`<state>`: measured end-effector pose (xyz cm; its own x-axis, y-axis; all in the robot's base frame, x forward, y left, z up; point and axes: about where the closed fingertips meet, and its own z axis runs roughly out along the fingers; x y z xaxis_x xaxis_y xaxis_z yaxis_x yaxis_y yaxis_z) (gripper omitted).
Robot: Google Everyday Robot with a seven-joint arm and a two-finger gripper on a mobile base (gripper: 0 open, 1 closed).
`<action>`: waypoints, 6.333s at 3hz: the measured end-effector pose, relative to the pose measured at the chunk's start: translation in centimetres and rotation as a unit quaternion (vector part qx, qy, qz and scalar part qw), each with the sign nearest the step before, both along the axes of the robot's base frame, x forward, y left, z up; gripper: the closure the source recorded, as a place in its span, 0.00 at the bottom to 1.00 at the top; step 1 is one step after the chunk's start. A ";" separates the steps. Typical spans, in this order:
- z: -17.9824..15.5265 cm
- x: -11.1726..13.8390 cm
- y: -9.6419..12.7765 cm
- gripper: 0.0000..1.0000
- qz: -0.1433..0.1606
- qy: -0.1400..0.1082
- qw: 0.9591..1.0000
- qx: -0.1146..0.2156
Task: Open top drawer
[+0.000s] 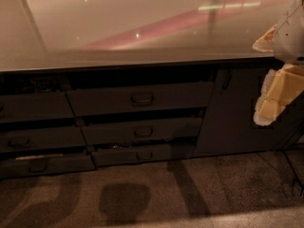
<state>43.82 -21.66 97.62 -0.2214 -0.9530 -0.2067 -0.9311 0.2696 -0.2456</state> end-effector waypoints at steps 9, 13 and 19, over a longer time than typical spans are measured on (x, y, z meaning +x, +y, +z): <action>-12.0 -2.5 1.1 0.00 0.012 -0.022 0.994 0.111; -12.5 -4.5 3.0 0.00 0.061 -0.106 0.988 0.096; -16.4 8.8 0.6 0.00 0.052 -0.210 0.976 -0.036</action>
Offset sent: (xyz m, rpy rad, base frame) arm 0.0031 0.0026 0.0071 -0.0259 -0.1278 0.0474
